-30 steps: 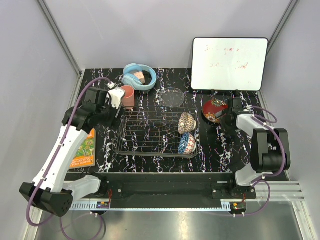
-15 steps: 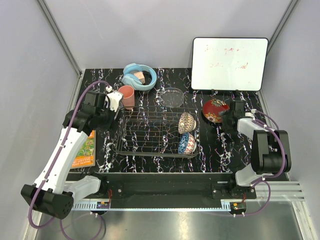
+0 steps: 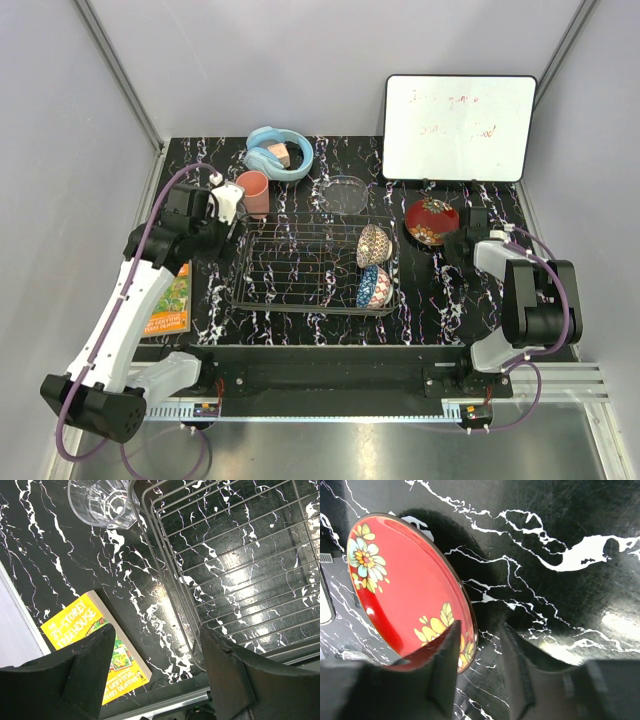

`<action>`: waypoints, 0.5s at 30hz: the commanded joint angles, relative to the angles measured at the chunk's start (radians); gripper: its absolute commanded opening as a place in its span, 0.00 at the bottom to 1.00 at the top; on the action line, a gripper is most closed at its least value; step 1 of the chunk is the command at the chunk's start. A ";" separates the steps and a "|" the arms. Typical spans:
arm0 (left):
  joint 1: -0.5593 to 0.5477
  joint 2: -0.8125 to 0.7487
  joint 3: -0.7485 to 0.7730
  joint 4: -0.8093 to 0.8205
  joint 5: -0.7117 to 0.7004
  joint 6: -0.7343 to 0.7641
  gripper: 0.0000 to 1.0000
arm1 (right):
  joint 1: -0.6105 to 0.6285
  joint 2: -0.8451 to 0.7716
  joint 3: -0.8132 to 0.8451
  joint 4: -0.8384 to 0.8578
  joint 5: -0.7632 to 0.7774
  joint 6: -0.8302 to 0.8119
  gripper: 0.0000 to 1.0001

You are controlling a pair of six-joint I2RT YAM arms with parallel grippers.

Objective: Load the mixed dishes into the dish rack

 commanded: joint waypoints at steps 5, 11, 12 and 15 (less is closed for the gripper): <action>0.005 -0.030 -0.002 0.032 -0.015 0.011 0.72 | -0.008 0.021 -0.031 -0.029 0.031 -0.030 0.35; 0.005 -0.034 -0.005 0.033 -0.006 0.005 0.72 | -0.009 0.021 -0.036 -0.020 0.026 -0.035 0.26; 0.005 -0.036 -0.006 0.032 -0.006 0.005 0.72 | -0.009 0.019 -0.036 -0.020 0.025 -0.036 0.24; 0.005 -0.041 -0.015 0.032 -0.001 0.002 0.72 | -0.009 0.013 -0.036 -0.008 0.011 -0.041 0.14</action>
